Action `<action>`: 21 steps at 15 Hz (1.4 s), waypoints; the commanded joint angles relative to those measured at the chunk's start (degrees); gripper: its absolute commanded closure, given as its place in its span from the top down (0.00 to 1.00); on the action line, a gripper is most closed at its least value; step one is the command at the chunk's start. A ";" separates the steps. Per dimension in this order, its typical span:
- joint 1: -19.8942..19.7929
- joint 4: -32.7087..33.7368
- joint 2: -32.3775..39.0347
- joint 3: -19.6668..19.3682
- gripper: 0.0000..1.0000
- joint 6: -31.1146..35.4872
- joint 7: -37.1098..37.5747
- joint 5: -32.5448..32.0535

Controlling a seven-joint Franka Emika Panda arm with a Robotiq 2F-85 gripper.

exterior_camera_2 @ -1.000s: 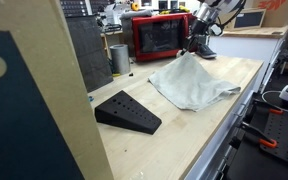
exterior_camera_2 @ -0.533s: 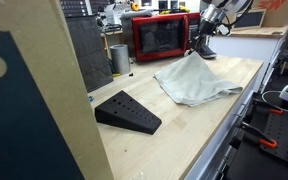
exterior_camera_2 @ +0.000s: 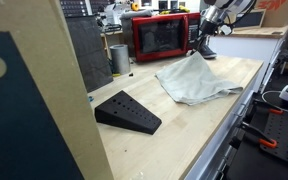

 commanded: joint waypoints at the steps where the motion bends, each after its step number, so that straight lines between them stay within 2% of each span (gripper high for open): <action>1: 1.62 -5.61 -6.39 2.03 0.02 2.49 0.46 -6.43; 5: 2.77 -10.39 -11.32 6.33 0.02 2.70 1.68 -16.27; 6: 6.13 -11.44 -12.56 4.28 0.02 2.73 3.18 -19.57; 12: 14.05 -17.52 -20.65 5.53 0.02 1.34 6.83 -33.34; 15: 18.56 -20.60 -24.98 5.92 0.02 -0.61 5.92 -37.67; 16: 19.94 -17.58 -23.22 5.94 0.02 -2.55 5.57 -38.92; 21: 26.13 -17.84 -24.93 6.21 0.02 -8.58 3.52 -41.61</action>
